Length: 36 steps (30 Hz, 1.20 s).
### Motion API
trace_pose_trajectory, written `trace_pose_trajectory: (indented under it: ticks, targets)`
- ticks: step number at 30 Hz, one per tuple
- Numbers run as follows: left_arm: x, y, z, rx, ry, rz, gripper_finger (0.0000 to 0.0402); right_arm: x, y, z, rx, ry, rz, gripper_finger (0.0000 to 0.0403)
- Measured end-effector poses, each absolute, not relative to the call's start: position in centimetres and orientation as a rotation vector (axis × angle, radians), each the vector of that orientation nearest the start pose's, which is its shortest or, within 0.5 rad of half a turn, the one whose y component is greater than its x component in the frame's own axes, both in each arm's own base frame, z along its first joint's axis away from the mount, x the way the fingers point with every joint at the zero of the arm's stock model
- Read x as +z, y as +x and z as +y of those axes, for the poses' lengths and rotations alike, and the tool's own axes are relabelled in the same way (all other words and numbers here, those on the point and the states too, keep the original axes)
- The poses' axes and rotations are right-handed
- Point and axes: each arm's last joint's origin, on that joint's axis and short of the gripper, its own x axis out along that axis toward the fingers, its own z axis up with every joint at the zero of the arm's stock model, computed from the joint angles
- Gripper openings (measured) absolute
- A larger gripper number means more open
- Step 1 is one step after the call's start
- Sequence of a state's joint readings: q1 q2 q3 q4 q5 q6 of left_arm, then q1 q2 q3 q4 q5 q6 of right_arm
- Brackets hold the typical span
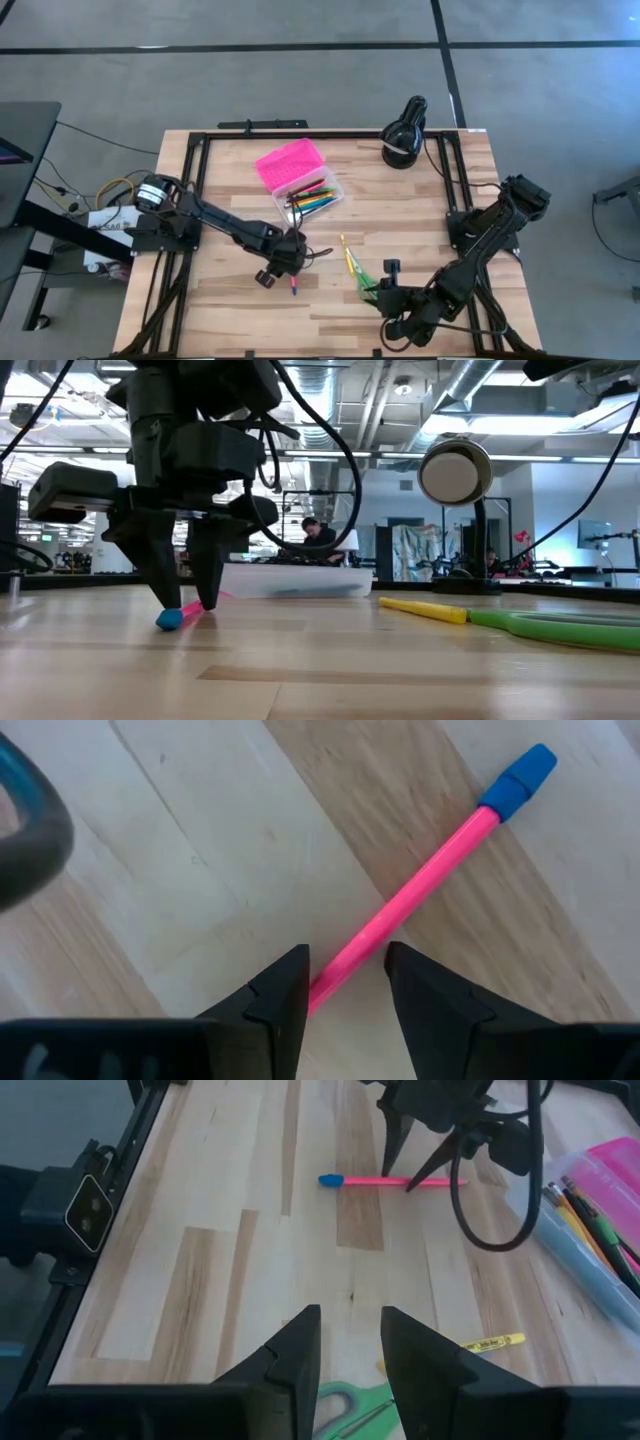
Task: Pick & place school supplies into a supply box
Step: Put the pink pencil into the black supply box
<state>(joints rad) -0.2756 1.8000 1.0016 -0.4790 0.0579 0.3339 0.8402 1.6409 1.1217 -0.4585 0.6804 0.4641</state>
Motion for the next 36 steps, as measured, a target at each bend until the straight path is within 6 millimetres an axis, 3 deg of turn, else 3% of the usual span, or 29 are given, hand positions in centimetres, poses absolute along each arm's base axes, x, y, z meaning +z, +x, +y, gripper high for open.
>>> trace_pose_trajectory:
  ticks: [6,20,36]
  targets:
    - [13.4,30.5,-9.6,-0.449,0.427,1.249,0.0131,22.3,23.5,23.5,-0.02,-0.231,0.711,0.0102]
    - [13.3,29.7,-10.6,-0.426,0.423,1.3,0.0031,22.3,23.5,23.5,-0.02,-0.23,0.711,0.0102]
    - [13.2,28.9,-10.6,-0.387,0.417,1.383,0.0062,22.3,23.6,23.4,-0.024,-0.23,0.712,0.0102]
